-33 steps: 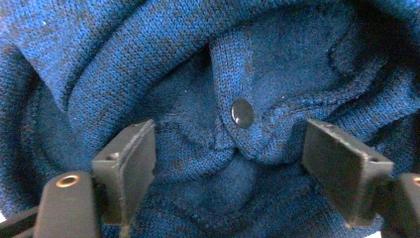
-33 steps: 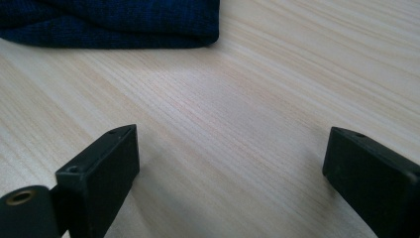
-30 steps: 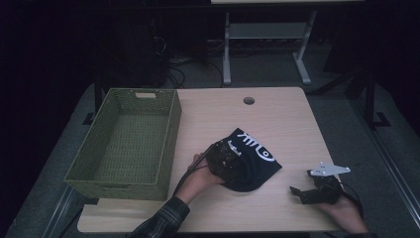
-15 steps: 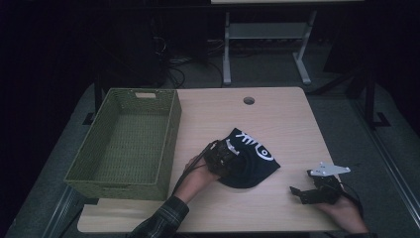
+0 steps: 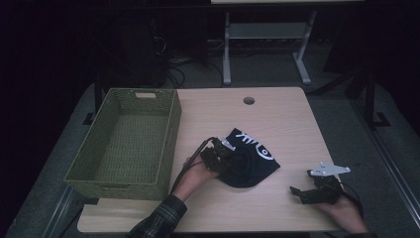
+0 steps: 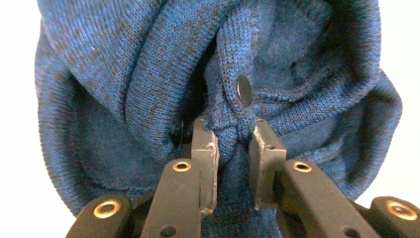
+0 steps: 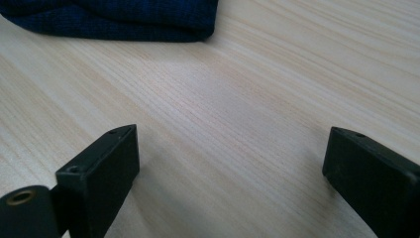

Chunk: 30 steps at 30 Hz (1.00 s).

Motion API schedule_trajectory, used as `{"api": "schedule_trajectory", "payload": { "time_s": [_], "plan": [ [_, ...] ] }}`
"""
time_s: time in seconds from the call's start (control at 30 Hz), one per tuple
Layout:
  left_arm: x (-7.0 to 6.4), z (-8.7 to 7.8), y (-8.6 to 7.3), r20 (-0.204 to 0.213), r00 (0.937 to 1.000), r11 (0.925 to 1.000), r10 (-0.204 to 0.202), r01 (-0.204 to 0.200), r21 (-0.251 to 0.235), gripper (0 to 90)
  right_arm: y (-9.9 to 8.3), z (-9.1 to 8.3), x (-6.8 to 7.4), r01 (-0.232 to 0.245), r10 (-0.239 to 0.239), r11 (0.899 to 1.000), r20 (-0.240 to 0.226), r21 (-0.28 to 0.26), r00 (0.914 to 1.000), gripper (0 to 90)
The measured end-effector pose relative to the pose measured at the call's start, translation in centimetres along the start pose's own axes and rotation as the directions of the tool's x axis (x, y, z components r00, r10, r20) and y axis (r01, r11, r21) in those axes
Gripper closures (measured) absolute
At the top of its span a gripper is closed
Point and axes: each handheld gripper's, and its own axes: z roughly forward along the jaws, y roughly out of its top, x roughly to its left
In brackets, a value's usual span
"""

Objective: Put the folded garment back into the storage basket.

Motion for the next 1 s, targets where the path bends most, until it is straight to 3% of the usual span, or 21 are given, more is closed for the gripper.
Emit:
{"api": "schedule_trajectory", "payload": {
  "time_s": [0.53,1.0],
  "plan": [
    [0.0,-4.1,1.1,0.019,0.9997,0.9958,-0.016,0.018,-0.089,76.6,0.0,0.0,0.0,0.000,0.000,1.000,0.000,-0.001,1.0000,7.0],
    [1.3,-9.4,2.9,0.016,0.9998,0.9918,-0.008,0.010,-0.128,76.4,0.0,0.0,0.0,-0.001,0.001,1.000,0.000,0.000,1.0000,7.0]
  ]
}}
